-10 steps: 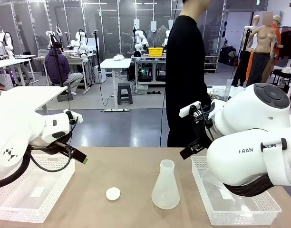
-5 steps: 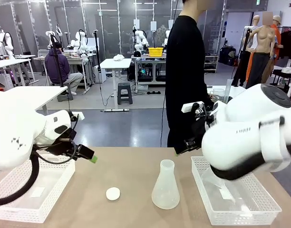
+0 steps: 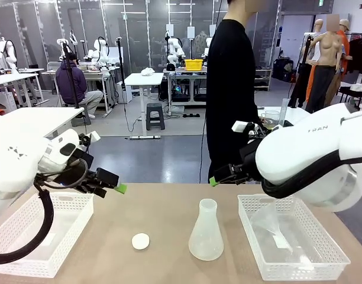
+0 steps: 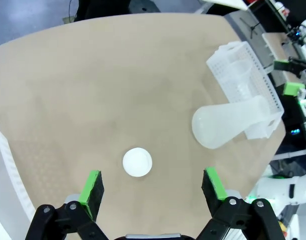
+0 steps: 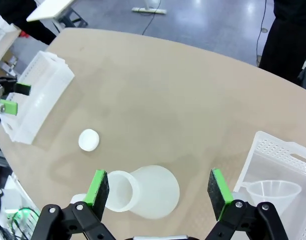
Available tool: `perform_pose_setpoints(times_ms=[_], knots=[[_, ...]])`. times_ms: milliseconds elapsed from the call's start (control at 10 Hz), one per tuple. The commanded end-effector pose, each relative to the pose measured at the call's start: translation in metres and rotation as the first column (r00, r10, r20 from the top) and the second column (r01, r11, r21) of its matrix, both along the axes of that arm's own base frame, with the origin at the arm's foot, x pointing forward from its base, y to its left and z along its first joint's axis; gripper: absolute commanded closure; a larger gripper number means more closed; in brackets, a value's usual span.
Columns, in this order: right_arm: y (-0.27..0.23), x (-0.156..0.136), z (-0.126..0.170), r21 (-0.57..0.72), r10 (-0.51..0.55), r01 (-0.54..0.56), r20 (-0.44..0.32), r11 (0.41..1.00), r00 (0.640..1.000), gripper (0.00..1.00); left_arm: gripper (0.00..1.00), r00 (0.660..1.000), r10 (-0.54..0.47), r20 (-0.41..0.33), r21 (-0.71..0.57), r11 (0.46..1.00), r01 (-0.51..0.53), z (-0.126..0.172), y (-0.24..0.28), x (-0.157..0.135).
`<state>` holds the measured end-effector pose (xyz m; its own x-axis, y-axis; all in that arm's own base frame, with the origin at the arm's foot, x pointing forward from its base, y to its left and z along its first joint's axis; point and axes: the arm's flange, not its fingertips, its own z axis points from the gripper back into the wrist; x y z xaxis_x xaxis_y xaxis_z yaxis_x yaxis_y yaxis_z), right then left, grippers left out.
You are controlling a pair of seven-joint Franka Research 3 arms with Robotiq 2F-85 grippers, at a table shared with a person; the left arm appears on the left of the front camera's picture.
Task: Prepare the solutions needed for the experiment.
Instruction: Pick up the Plastic Funnel and insert it into the Big flask.
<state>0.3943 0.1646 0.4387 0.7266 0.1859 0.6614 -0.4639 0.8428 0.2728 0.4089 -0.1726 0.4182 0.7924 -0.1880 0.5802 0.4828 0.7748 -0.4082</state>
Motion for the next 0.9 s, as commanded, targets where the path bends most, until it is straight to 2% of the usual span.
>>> perform_pose_setpoints(times_ms=[0, 100, 200, 300, 400, 500, 800], knots=[[0.002, -0.003, 0.003, -0.049, -0.012, 0.013, 0.02, 0.999, 1.0, 0.0, 0.0, 1.0, 0.022, 0.017, 0.058, 0.998, -0.023, 0.004, -0.003, -0.005], [0.002, -0.003, 0.003, -0.049, -0.012, 0.013, 0.02, 0.999, 1.0, 0.0, 0.0, 1.0, 0.0, 0.0, 0.0, 1.0, 0.0, 0.0, 0.0, 0.0], [0.002, 0.001, -0.004, -0.022, 0.004, -0.004, 0.001, 1.0, 1.0, 0.0, 0.0, 0.998, -0.061, 0.006, -0.047, 0.997, 0.061, -0.017, 0.001, 0.024], [-0.009, 0.017, -0.011, 0.083, -0.017, 0.021, -0.051, 0.996, 0.999, 0.0, 0.0, 0.997, -0.067, -0.024, -0.117, 0.991, 0.064, -0.028, 0.007, 0.044], [-0.016, 0.024, -0.015, 0.148, -0.015, 0.026, -0.078, 0.989, 0.997, 0.0, 0.0, 0.988, -0.112, -0.109, -0.24, 0.967, 0.083, -0.032, 0.015, 0.053], [-0.021, 0.03, -0.019, 0.208, 0.001, 0.017, -0.09, 0.978, 0.996, 0.0, 0.0, 0.979, -0.136, -0.149, -0.326, 0.942, 0.081, -0.039, 0.019, 0.061], [-0.022, 0.051, -0.029, 0.368, 0.043, 0.007, -0.129, 0.93, 0.991, 0.0, 0.0, 0.956, -0.191, -0.224, -0.507, 0.86, 0.053, -0.055, 0.023, 0.072]])
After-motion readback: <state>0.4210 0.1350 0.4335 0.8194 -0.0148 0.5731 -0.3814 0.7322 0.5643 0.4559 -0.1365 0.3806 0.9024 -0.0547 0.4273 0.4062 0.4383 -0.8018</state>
